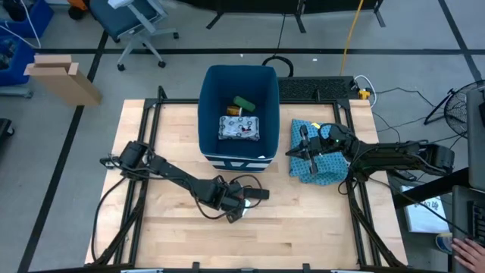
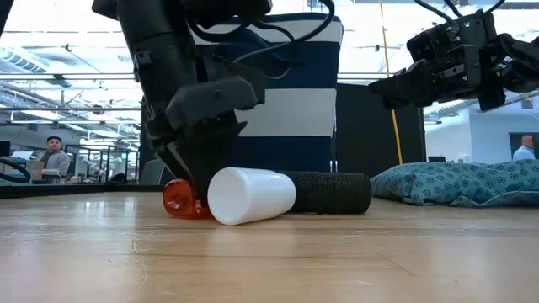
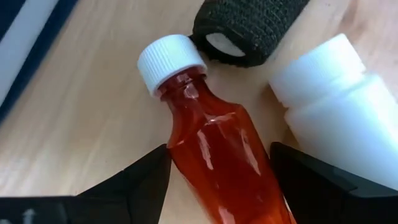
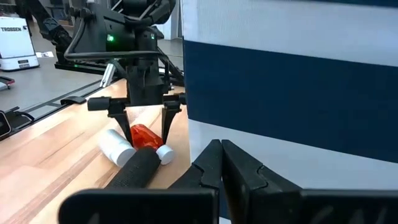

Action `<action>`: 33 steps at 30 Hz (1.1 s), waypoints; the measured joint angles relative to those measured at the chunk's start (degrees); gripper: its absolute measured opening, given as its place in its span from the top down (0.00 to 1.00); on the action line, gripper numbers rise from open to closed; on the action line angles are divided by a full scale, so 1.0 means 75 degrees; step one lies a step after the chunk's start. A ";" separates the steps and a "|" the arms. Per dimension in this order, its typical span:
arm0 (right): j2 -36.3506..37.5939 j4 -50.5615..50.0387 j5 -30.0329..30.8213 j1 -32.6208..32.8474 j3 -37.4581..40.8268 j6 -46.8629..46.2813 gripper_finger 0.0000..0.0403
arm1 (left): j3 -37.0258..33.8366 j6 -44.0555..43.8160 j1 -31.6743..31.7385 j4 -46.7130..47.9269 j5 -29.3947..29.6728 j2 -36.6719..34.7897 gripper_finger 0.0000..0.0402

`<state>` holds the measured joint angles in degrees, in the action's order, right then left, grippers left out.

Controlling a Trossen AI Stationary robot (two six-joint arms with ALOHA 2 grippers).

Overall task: Pick & place medical supplies in basket/bin
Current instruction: Put the orange pill bottle into the blue bin

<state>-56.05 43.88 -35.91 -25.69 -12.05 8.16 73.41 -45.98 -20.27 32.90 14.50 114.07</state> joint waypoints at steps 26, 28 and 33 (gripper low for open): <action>0.0003 -0.0044 -0.0012 0.0003 -0.0003 -0.0198 1.00 | -0.0009 0.1677 -0.0300 0.1670 0.0086 -0.1666 0.61; 0.0003 -0.0060 -0.0011 0.0003 -0.0003 -0.0192 1.00 | -0.0009 0.1711 -0.0495 0.1804 0.0163 -0.2182 0.60; 0.0002 -0.0080 -0.0013 0.0003 -0.0003 -0.0194 1.00 | -0.0023 0.2273 -0.1238 0.1736 0.0393 -0.3641 0.60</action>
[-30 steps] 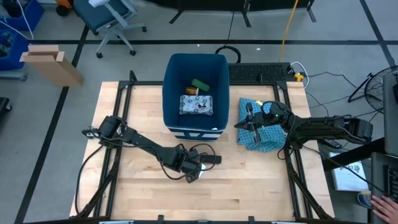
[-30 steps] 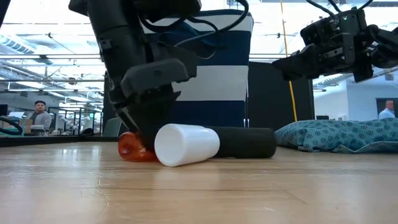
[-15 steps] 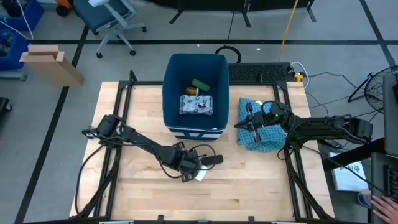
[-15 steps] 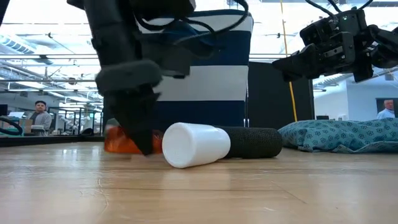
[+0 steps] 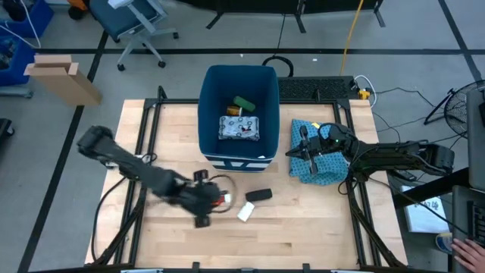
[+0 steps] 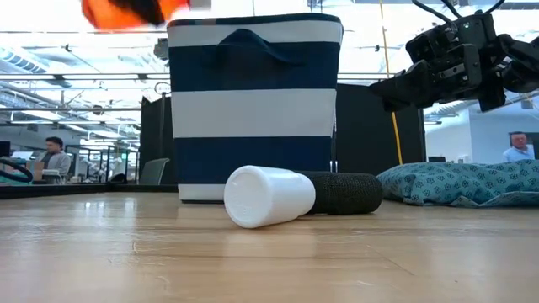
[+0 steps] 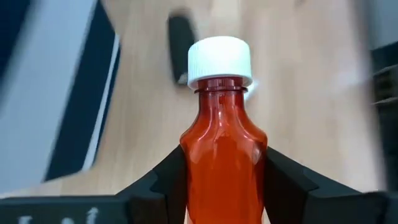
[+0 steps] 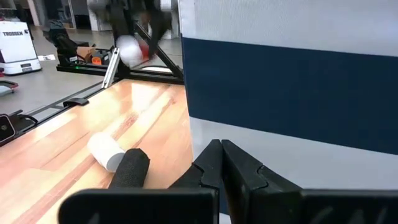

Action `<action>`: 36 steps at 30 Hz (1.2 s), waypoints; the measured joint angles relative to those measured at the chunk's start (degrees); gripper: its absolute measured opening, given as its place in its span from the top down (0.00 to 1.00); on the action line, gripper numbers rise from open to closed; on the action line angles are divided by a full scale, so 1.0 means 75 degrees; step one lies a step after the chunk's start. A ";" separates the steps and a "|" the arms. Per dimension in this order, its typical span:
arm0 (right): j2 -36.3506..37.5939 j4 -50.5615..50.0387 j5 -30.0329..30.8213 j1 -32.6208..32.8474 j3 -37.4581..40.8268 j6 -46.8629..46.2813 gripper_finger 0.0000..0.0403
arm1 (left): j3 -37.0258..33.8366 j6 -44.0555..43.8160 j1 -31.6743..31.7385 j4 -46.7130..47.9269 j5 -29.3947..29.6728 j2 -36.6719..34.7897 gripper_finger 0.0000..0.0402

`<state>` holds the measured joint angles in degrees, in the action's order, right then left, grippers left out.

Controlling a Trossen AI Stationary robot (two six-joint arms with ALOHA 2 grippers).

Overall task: Pick & place medical supplies in basket/bin
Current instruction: Put the orange pill bottle into the blue bin

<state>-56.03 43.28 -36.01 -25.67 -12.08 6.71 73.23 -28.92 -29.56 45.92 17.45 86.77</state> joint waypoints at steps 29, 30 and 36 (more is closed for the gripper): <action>0.0000 0.0025 0.0006 0.0000 0.0000 0.0027 1.00 | -0.6402 0.5134 -0.1175 -0.3985 0.2775 -0.9913 0.63; 0.0000 0.0025 0.0009 0.0000 0.0000 0.0036 1.00 | -0.6602 0.5081 -0.1096 -0.3969 0.2773 -1.0252 0.63; -0.0002 0.0024 0.0023 0.0000 0.0000 0.0080 1.00 | -0.7166 0.5329 -0.0726 -0.4851 0.2595 -1.1489 0.63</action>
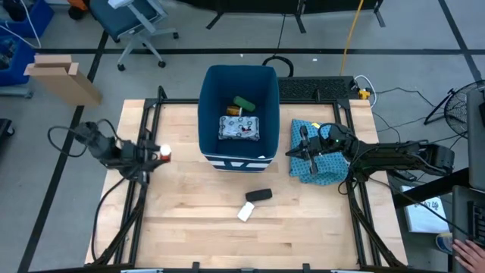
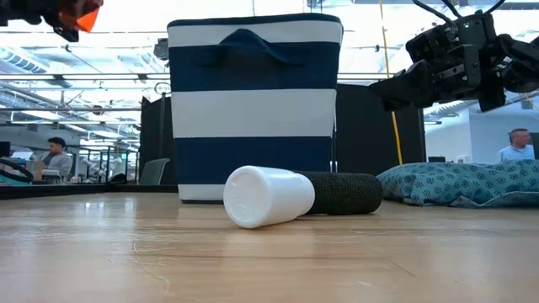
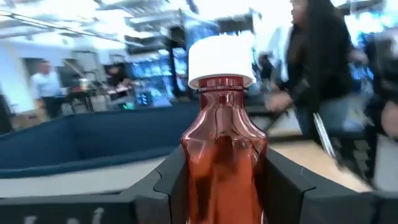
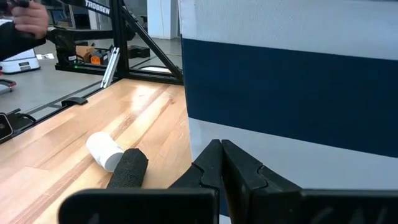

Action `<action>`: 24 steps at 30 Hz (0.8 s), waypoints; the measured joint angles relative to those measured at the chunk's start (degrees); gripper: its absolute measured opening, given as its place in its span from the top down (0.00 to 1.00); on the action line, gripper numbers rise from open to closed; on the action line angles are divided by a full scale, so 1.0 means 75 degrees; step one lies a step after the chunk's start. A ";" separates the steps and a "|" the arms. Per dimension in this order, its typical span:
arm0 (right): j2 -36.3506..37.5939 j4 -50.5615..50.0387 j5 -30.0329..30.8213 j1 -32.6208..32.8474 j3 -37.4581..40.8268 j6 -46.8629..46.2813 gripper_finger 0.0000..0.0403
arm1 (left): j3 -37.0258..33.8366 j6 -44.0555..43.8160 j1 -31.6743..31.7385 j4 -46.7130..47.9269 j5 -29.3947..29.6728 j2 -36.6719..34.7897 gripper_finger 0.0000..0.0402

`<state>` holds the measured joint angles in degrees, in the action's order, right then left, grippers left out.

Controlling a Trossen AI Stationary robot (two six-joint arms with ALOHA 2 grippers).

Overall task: Pick & place medical supplies in basket/bin
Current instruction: Put the orange pill bottle into the blue bin

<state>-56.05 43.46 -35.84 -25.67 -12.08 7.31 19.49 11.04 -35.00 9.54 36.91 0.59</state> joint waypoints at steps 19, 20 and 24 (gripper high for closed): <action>0.0000 0.0425 0.0006 0.0000 0.0000 0.0003 1.00 | 0.4745 -0.0054 0.2102 -0.0075 0.1288 0.5269 0.62; 0.0000 0.0421 0.0006 0.0000 0.0000 0.0004 1.00 | 0.5275 -0.0018 0.2458 0.0270 0.1069 0.5743 0.62; 0.0000 0.0460 0.0006 0.0000 0.0000 0.0107 1.00 | 0.7156 0.0026 0.4226 0.1443 -0.0289 0.7605 0.62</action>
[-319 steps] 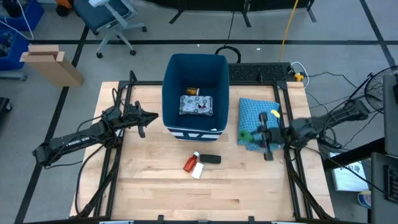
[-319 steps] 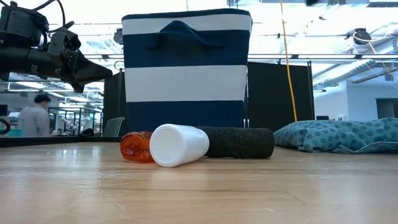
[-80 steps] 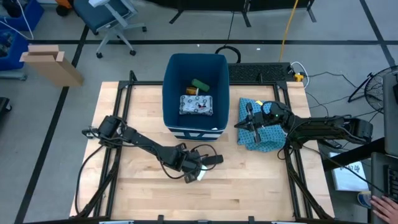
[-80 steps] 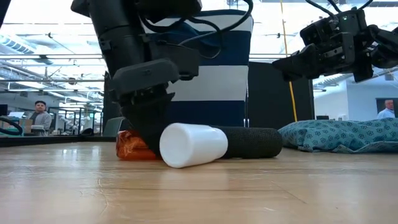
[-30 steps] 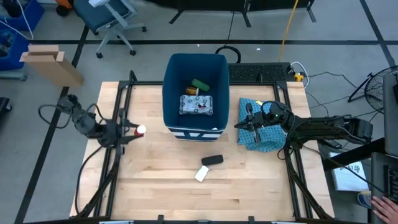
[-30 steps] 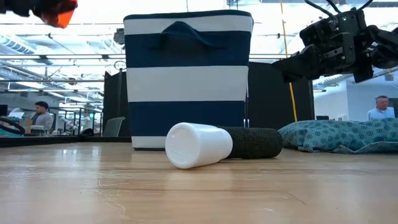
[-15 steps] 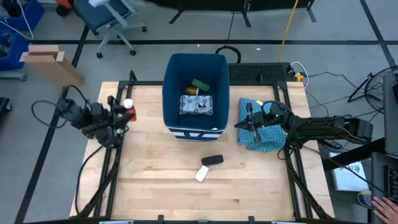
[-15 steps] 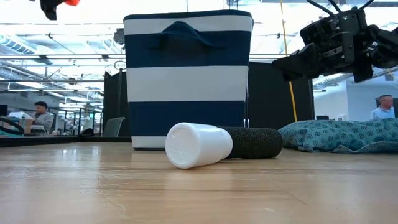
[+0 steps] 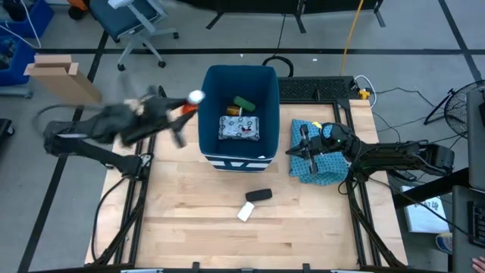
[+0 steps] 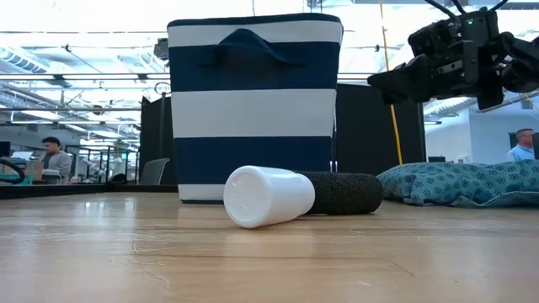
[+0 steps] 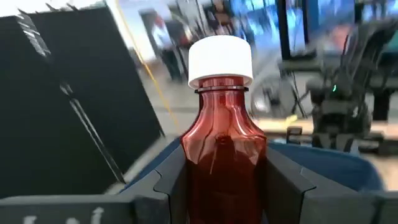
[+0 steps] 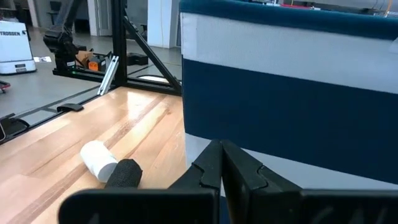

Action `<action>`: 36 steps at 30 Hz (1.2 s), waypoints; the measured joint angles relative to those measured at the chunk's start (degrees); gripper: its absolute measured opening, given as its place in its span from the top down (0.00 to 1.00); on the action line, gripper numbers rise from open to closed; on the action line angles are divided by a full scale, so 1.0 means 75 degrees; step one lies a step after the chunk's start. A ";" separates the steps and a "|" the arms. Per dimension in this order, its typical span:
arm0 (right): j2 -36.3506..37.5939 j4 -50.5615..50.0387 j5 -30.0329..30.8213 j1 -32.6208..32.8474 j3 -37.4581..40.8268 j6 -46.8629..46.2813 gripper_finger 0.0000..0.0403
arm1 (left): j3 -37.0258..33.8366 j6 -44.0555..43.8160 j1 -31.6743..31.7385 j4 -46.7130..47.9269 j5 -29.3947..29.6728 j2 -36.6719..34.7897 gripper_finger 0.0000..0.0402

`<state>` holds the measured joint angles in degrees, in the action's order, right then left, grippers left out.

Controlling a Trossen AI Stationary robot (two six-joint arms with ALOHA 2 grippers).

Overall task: Pick & place medical supplies in basket/bin
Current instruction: Put the orange pill bottle into the blue bin

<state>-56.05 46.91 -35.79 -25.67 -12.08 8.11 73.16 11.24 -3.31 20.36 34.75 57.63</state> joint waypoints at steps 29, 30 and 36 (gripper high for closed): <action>0.0000 -0.0072 -0.0003 0.0000 0.0000 0.0041 1.00 | 0.3203 0.2634 0.4295 0.2585 -0.5100 0.6918 0.62; 0.0000 -0.0069 -0.0003 0.0000 0.0000 0.0024 1.00 | 0.3204 0.2718 0.4264 0.2580 -0.5076 0.7049 0.62; 0.0000 -0.0083 -0.0003 0.0000 0.0000 0.0011 1.00 | 0.3198 0.2855 0.4246 0.2537 -0.5165 0.7939 0.62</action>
<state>-56.05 46.29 -35.81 -25.67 -12.08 8.20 97.14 32.65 28.53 39.39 -3.99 117.18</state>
